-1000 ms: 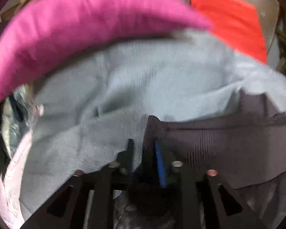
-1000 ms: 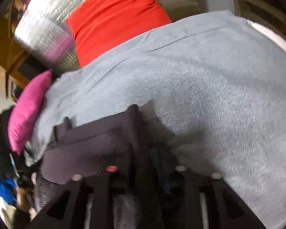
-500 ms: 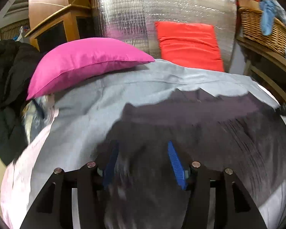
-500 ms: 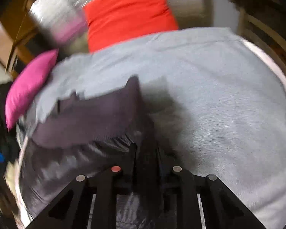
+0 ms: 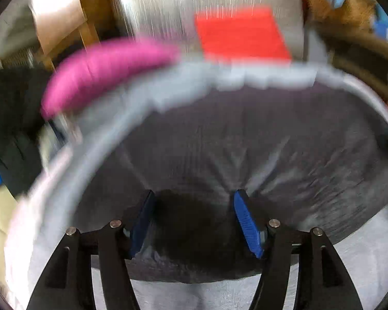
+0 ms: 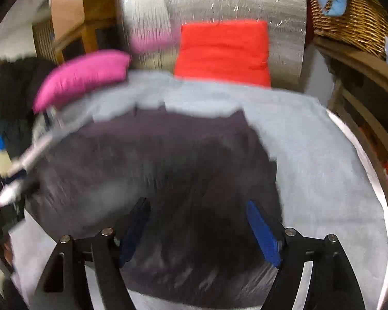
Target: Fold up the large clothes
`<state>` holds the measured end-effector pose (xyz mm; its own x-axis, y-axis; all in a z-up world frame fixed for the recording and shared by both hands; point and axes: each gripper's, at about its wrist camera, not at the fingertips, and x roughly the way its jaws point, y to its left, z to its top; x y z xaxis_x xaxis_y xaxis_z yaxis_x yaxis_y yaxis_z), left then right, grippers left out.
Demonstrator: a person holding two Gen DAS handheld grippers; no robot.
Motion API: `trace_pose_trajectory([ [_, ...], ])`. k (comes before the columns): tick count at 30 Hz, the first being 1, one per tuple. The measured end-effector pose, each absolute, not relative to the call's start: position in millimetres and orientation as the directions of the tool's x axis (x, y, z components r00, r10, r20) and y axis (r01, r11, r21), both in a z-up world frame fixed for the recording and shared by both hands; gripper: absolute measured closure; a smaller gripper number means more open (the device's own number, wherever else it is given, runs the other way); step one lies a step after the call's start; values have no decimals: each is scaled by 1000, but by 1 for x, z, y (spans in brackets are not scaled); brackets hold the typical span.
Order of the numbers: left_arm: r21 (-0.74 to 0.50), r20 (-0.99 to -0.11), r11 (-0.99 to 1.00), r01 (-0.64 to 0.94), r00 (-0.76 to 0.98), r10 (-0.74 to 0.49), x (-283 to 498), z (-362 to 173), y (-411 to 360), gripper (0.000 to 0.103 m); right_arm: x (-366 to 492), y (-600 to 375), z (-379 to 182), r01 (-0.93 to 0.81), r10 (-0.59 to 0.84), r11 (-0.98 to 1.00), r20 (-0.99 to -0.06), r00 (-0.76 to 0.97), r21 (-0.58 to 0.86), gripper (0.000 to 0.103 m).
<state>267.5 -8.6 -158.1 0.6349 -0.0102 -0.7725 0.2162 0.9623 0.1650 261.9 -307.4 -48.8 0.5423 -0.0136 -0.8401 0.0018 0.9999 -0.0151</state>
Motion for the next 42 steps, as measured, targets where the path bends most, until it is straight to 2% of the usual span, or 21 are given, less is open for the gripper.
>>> trace_pose_trajectory([
  [2, 172, -772, 960, 220, 636, -8, 269, -167, -7, 36, 262, -326, -70, 71, 47, 992, -848, 528, 100, 18],
  [4, 181, -779, 959, 219, 627, 3, 266, -157, -8, 37, 264, -328, -63, 123, 14, 988, -853, 522, 91, 18],
  [6, 139, -777, 968, 209, 629, -24, 260, -142, 0, 37, 258, -326, -47, 146, -16, 986, -837, 547, 77, 18],
  [8, 110, -744, 978, 178, 667, -38, 249, -129, 8, 36, 236, -320, -26, 137, 5, 984, -784, 621, 116, 17],
  [12, 84, -708, 986, 144, 705, -43, 232, -112, 10, 36, 198, -305, -15, 138, 19, 979, -736, 676, 152, 16],
  [20, 73, -679, 988, 139, 733, -53, 232, -114, -28, 32, 192, -256, -17, 65, -1, 996, -687, 727, 67, 16],
  [24, 94, -703, 986, 138, 711, -32, 248, -136, -51, 32, 208, -240, -30, 85, -32, 995, -682, 731, 45, 16],
  [27, 134, -734, 982, 131, 679, 9, 257, -159, -57, 31, 227, -237, -60, 105, -75, 994, -749, 658, -7, 16],
  [31, 167, -733, 976, 141, 680, 27, 260, -167, -59, 28, 227, -228, -72, 89, -133, 991, -746, 653, -99, 16],
  [37, 109, -751, 982, 152, 660, -18, 258, -148, -47, 29, 229, -235, -59, 94, -97, 994, -771, 629, -48, 16],
  [42, 68, -701, 994, 86, 713, -13, 255, -123, -26, 28, 230, -249, -20, 123, -36, 990, -732, 680, 65, 16],
])
